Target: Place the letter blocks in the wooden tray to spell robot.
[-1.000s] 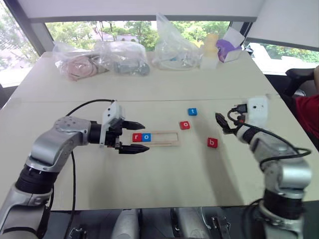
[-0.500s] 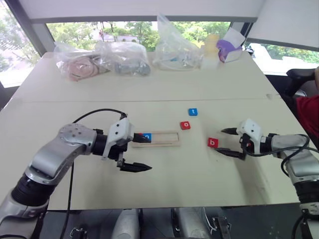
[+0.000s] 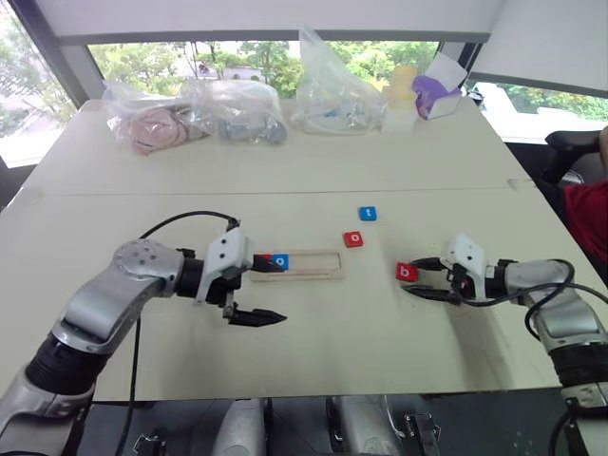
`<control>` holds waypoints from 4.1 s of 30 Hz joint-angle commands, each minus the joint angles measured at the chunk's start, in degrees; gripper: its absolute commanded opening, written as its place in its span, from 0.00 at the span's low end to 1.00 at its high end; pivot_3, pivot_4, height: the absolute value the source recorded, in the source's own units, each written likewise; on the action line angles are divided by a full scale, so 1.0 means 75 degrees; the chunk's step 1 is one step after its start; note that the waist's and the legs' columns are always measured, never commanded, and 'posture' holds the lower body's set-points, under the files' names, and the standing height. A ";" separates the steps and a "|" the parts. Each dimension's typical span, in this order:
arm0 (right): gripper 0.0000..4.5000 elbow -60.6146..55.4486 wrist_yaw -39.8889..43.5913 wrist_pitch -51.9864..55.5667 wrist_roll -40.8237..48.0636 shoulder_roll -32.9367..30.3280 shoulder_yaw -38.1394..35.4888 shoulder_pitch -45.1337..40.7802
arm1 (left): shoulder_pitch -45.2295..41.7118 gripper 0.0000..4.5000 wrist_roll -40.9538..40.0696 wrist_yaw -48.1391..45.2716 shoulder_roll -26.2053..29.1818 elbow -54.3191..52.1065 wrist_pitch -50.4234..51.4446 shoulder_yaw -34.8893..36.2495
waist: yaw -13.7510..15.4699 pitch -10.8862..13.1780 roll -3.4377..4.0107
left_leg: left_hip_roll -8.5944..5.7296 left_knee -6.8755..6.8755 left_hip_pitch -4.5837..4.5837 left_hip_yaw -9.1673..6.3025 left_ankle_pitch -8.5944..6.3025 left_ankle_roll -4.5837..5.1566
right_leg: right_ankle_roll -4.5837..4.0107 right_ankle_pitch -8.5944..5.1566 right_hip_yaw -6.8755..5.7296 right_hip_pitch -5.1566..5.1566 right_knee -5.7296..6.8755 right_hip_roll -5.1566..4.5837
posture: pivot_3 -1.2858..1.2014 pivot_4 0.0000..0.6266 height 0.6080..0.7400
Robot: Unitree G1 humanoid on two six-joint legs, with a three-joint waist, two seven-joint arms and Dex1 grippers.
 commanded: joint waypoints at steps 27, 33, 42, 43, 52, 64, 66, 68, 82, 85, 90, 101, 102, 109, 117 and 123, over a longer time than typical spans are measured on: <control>0.25 0.0064 -0.0498 0.2051 -0.0916 0.2647 0.2692 -0.3953 | 0.1958 1.00 -0.0483 0.0703 0.1132 -0.0497 0.0271 0.2561 | -0.0002 0.0007 0.0006 | 0.0001 -0.0006 -0.0024 -0.0008 0.0001 -0.0003 | -0.0005 0.0003 -0.0014 -0.0034 0.0016 -0.0023 | 0.52 0.24 0.96; 0.25 -0.0074 -0.0266 0.2187 -0.1074 0.2710 0.2981 -0.3909 | 0.2099 1.00 -0.0584 0.0832 0.1185 -0.0670 0.0385 0.2688 | -0.0005 0.0007 0.0006 | 0.0002 -0.0007 -0.0021 -0.0010 0.0001 -0.0003 | -0.0005 0.0003 -0.0015 -0.0034 0.0021 -0.0022 | 0.52 0.24 0.96; 0.25 0.0015 -0.0146 0.2259 -0.1137 0.2819 0.3050 -0.3910 | 0.2084 1.00 -0.0550 0.0949 0.1091 -0.0649 0.0350 0.2563 | -0.0008 0.0007 0.0006 | 0.0002 -0.0007 -0.0021 -0.0010 0.0001 -0.0004 | -0.0006 0.0003 -0.0015 -0.0034 0.0021 -0.0021 | 0.52 0.24 0.96; 0.25 0.0031 -0.0160 0.2251 -0.1157 0.2838 0.3049 -0.3899 | 0.2083 1.00 -0.0552 0.0990 0.1064 -0.0644 0.0363 0.2572 | -0.0007 0.0007 0.0006 | 0.0002 -0.0007 -0.0021 -0.0010 0.0001 -0.0004 | -0.0006 0.0003 -0.0015 -0.0034 0.0021 -0.0021 | 0.52 0.24 0.96; 0.25 0.0341 -0.0237 0.2112 -0.1282 0.2998 0.3045 -0.3950 | 0.2067 1.00 -0.0541 0.1155 0.0937 -0.0683 0.0375 0.2486 | -0.0009 0.0007 0.0006 | 0.0002 -0.0007 -0.0021 -0.0009 0.0001 -0.0004 | -0.0006 0.0003 -0.0016 -0.0034 0.0021 -0.0023 | 0.52 0.24 0.96; 0.99 0.0526 -0.0388 0.2101 -0.1288 0.3213 0.2942 -0.3981 | 0.2081 1.00 -0.0490 0.1186 0.0928 -0.0611 0.0285 0.2462 | -0.0014 0.0007 0.0006 | 0.0002 -0.0008 -0.0021 -0.0010 0.0001 -0.0004 | -0.0006 0.0003 -0.0015 -0.0035 0.0021 -0.0022 | 0.52 0.24 0.96; 0.99 0.0547 -0.0470 0.2078 -0.1289 0.3238 0.2870 -0.4017 | 0.2061 1.00 -0.0478 0.1191 0.0922 -0.0600 0.0281 0.2437 | -0.0012 0.0007 0.0006 | 0.0002 -0.0008 -0.0021 -0.0010 0.0001 -0.0004 | -0.0006 0.0003 -0.0015 -0.0034 0.0021 -0.0022 | 0.52 0.24 0.96; 0.99 0.0557 -0.0575 0.2086 -0.1246 0.3238 0.2739 -0.4077 | 0.2053 1.00 -0.0470 0.1192 0.0918 -0.0594 0.0276 0.2427 | -0.0011 0.0007 0.0006 | 0.0001 -0.0007 -0.0021 -0.0009 0.0001 -0.0004 | -0.0006 0.0003 -0.0015 -0.0034 0.0021 -0.0023 | 0.52 0.24 0.96; 0.99 -0.0795 -0.1460 0.2376 -0.1151 0.2224 0.1603 -0.3118 | 0.1839 1.00 -0.0996 0.1319 0.0664 -0.0756 0.0571 0.2592 | 0.0000 0.0007 0.0006 | 0.0001 -0.0011 -0.0021 -0.0011 0.0001 -0.0004 | -0.0006 0.0003 -0.0015 -0.0033 0.0016 -0.0031 | 0.52 0.24 0.96; 0.99 -0.1002 -0.1884 0.2402 -0.1346 0.2036 0.1543 -0.2709 | 0.1704 1.00 -0.0973 0.1327 0.0624 -0.0688 0.0526 0.2475 | -0.0017 0.0007 0.0006 | 0.0001 -0.0012 -0.0020 -0.0009 0.0001 -0.0004 | -0.0006 0.0003 -0.0013 -0.0034 0.0018 -0.0023 | 0.52 0.24 0.96; 0.99 -0.1674 -0.3244 0.4415 -0.0768 0.2403 0.0383 -0.2250 | 0.1509 1.00 -0.1106 0.1537 0.0125 -0.0883 0.0437 0.2272 | 0.0004 0.0007 0.0006 | -0.0001 -0.0010 -0.0021 -0.0007 0.0001 -0.0005 | -0.0006 0.0003 -0.0013 -0.0033 0.0018 -0.0023 | 0.52 0.24 0.96; 0.99 -0.4052 -0.6167 0.8013 -0.0274 0.4353 -0.1010 -0.1317 | 0.0821 1.00 -0.1071 0.1992 -0.0743 -0.1068 0.0575 0.1514 | -0.0018 0.0003 0.0005 | 0.0000 -0.0011 -0.0018 -0.0015 0.0003 -0.0008 | -0.0006 0.0003 -0.0010 -0.0032 0.0024 -0.0013 | 0.52 0.24 0.96; 0.99 -0.4110 -0.6319 0.8073 -0.0285 0.4434 -0.0983 -0.1305 | 0.0789 1.00 -0.1057 0.1986 -0.0747 -0.1031 0.0561 0.1485 | -0.0019 0.0003 0.0005 | 0.0000 -0.0011 -0.0018 -0.0014 0.0003 -0.0008 | -0.0006 0.0003 -0.0009 -0.0032 0.0024 -0.0010 | 0.52 0.24 0.96; 0.99 -0.3767 -0.7276 0.7919 -0.0405 0.5009 -0.0690 -0.1452 | 0.0748 1.00 -0.0995 0.2042 -0.0740 -0.0963 0.0522 0.1384 | -0.0012 0.0003 0.0005 | -0.0002 -0.0012 -0.0021 -0.0014 0.0003 -0.0008 | -0.0006 0.0003 -0.0010 -0.0032 0.0021 -0.0008 | 0.52 0.24 0.96; 0.99 -0.2879 -0.7779 0.7332 -0.0618 0.5204 -0.0092 -0.1533 | 0.0876 1.00 -0.0970 0.2207 -0.0764 -0.1087 0.0558 0.1368 | -0.0035 -0.0001 -0.0002 | 0.0000 -0.0011 -0.0014 -0.0012 0.0003 -0.0008 | -0.0006 0.0003 -0.0009 -0.0029 0.0021 -0.0006 | 0.52 0.24 0.96; 0.48 -0.2649 -0.8057 0.7131 -0.0787 0.5305 0.0148 -0.1408 | 0.0844 1.00 -0.1014 0.2338 -0.0790 -0.1086 0.0573 0.1403 | -0.0047 -0.0004 -0.0006 | 0.0003 -0.0011 -0.0004 -0.0011 0.0005 -0.0010 | -0.0007 0.0002 -0.0009 -0.0019 0.0021 -0.0004 | 0.52 0.24 0.96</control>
